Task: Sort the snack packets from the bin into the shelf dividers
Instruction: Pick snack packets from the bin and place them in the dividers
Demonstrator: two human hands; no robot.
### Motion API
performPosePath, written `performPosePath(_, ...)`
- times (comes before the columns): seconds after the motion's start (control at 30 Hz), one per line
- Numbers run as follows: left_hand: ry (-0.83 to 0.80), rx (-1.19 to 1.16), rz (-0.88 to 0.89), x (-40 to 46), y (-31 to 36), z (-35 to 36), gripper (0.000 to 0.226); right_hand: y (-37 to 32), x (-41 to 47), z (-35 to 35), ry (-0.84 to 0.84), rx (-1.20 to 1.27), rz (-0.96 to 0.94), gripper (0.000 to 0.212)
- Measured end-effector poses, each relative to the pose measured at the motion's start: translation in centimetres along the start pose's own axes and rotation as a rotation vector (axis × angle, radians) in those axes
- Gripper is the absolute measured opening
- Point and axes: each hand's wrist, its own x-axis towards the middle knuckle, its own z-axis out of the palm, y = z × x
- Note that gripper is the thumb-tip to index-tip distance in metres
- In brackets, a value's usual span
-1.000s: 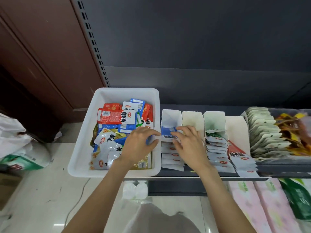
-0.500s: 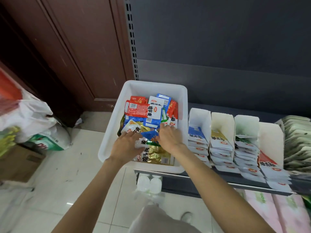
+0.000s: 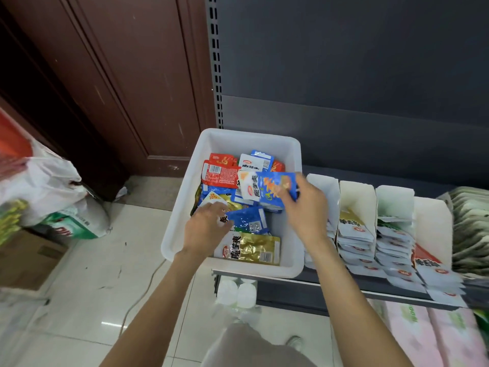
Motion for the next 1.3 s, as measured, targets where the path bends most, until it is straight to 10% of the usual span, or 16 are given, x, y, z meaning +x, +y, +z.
performPosePath(0.13, -0.011, -0.924, -0.183, -0.9, 4.6, -1.6, 0.019, 0.1, -2.2, -1.1, -0.076, 1.013, 0.492, 0.016)
performPosePath(0.3, -0.012, -1.220, -0.184, -1.7, 8.8, -1.8, 0.018, 1.3, -3.6, -0.8, -0.116, 1.121, 0.586, 0.029)
performPosePath(0.63, -0.031, -0.952, 0.126, 0.4, 12.8, -0.4, 0.015, 4.6, -2.4, -6.3, 0.070, 0.237, -0.076, 0.027)
performPosePath(1.3, 0.047, -0.157, 0.610, 2.3, 12.9, 5.2, 0.014, 11.2, -1.2, -6.9, 0.105, -0.302, -0.331, 0.012)
